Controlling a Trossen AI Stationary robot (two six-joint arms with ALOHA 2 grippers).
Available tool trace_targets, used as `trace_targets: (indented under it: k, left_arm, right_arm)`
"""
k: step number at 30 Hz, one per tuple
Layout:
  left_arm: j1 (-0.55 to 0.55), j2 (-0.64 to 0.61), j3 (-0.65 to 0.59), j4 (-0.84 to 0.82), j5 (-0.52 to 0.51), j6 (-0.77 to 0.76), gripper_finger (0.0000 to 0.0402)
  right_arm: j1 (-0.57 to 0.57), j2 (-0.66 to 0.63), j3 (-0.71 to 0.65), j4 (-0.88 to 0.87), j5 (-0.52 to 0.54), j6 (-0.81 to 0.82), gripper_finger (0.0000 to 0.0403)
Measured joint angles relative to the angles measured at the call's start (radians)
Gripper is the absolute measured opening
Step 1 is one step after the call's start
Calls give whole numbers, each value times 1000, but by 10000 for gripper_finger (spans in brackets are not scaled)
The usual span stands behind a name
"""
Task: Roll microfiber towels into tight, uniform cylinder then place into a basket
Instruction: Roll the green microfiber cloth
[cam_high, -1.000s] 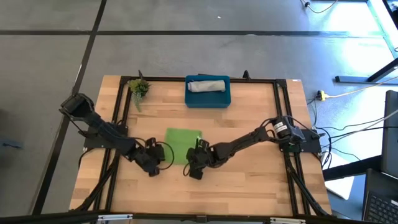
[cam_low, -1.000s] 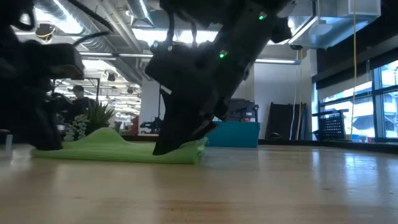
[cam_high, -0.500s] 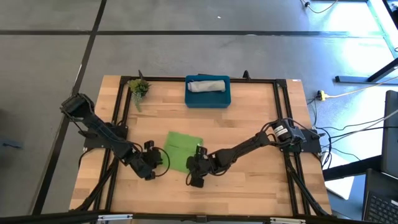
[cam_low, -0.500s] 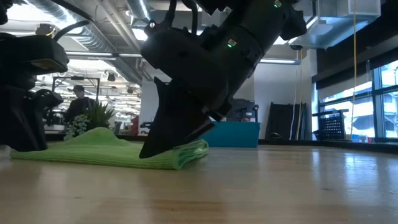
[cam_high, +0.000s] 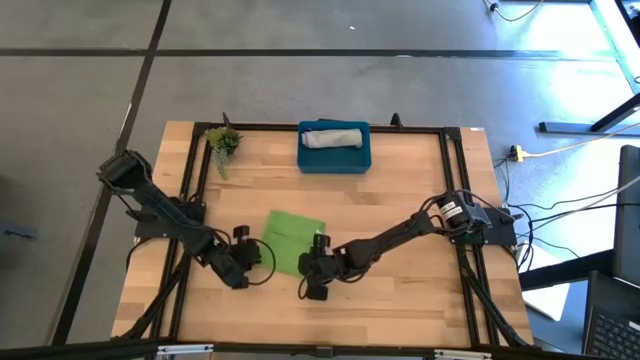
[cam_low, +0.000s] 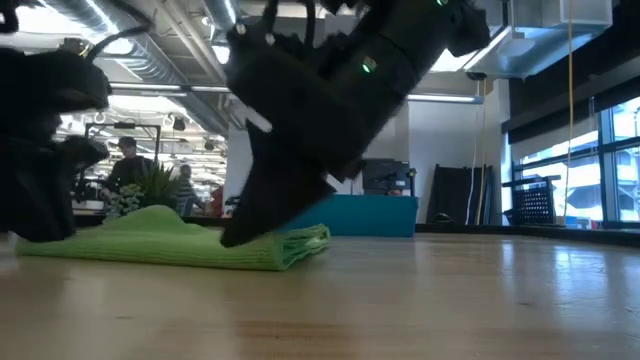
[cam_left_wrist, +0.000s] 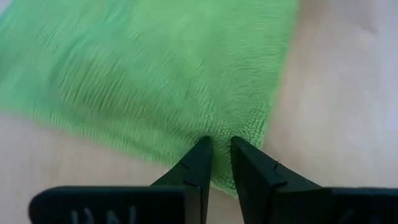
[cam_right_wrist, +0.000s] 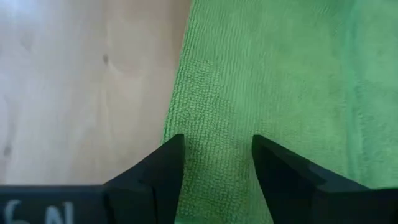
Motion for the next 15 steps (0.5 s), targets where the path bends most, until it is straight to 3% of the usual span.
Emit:
trace_targets:
  k: [3, 8, 15]
  left_arm:
    - [-1, -33, 40, -7, 33, 96, 53]
    - [-1, -64, 110, -147, 27, 119, 52]
    - [-1, -69, 138, -170, 20, 158, 63]
  right_arm:
    - [0, 0, 30, -15, 1, -28, 189]
    - [0, 0, 119, -125, 3, -50, 189]
    - [7, -1, 237, -251, 3, -51, 189]
